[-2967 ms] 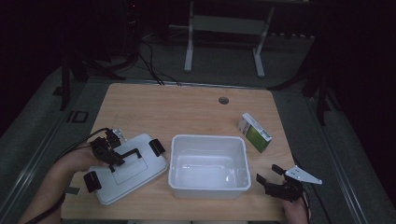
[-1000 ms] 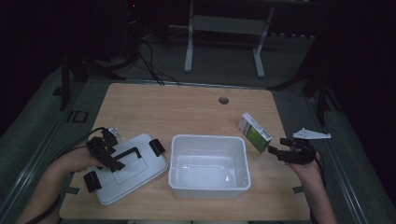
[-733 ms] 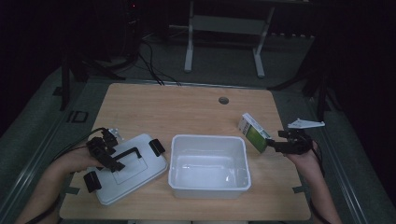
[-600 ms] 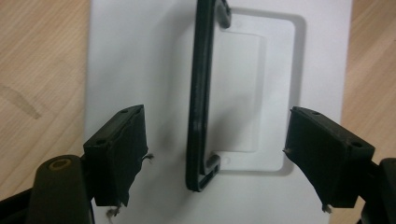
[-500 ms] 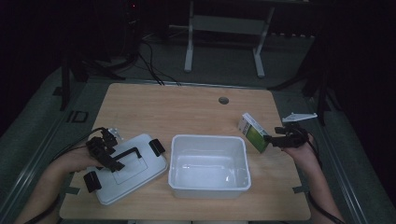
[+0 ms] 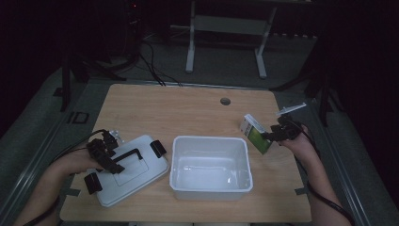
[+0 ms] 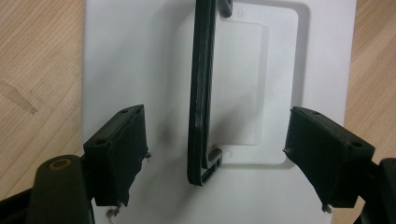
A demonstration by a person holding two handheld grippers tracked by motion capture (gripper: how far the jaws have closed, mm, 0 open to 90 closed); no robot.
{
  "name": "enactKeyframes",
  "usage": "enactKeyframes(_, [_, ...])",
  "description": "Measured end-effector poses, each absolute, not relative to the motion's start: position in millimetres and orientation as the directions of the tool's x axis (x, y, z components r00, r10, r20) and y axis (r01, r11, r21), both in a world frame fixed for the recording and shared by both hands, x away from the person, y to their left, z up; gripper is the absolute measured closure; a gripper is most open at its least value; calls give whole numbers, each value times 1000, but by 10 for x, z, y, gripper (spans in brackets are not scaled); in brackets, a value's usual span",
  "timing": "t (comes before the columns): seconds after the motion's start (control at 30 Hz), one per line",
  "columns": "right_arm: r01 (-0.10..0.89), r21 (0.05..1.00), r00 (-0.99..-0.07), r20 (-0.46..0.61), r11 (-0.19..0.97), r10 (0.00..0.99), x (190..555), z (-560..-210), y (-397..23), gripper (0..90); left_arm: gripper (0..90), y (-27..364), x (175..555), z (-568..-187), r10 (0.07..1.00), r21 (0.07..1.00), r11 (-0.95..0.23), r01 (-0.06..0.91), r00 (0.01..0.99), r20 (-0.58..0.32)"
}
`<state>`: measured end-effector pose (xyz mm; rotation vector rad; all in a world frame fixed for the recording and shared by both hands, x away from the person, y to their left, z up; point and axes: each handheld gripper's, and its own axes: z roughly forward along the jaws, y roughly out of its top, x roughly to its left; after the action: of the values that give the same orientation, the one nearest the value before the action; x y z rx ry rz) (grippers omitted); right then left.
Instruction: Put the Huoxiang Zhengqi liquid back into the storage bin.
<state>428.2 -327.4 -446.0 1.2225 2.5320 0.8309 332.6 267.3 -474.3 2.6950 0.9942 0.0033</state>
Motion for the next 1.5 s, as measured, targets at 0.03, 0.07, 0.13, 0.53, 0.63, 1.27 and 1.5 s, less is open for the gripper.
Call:
enactKeyframes(0.03, [655, 559, -640, 53, 508, 767, 4297, -4461, -3258, 354, 209, 2676, 3327, -4741, 639, 251, -728, 638, 764, -91])
enactKeyframes(0.07, [658, 546, -645, 54, 518, 762, 4309, -4463, -3240, 364, 209, 2679, 3328, -4739, 638, 252, -728, 637, 765, -89])
enactKeyframes(0.13, [663, 533, -646, 51, 526, 762, 4319, -4463, -3225, 369, 209, 2679, 3325, -4740, 640, 251, -727, 639, 763, -91])
enactKeyframes(0.53, [712, 387, -648, 42, 586, 760, 4452, -4551, -3109, 476, 208, 2687, 3329, -4771, 640, 237, -731, 639, 764, -84])
enactKeyframes(0.63, [720, 354, -647, 33, 596, 762, 4494, -4574, -3087, 504, 208, 2686, 3331, -4775, 638, 237, -733, 637, 765, -85])
enactKeyframes(1.27, [724, 198, -677, 19, 661, 736, 4659, -4681, -2908, 564, 208, 2666, 3330, -4813, 631, 226, -740, 633, 770, -92])
enactKeyframes(1.5, [714, 173, -688, -9, 679, 726, 4671, -4697, -2891, 627, 208, 2675, 3325, -4814, 631, 227, -742, 631, 771, -85])
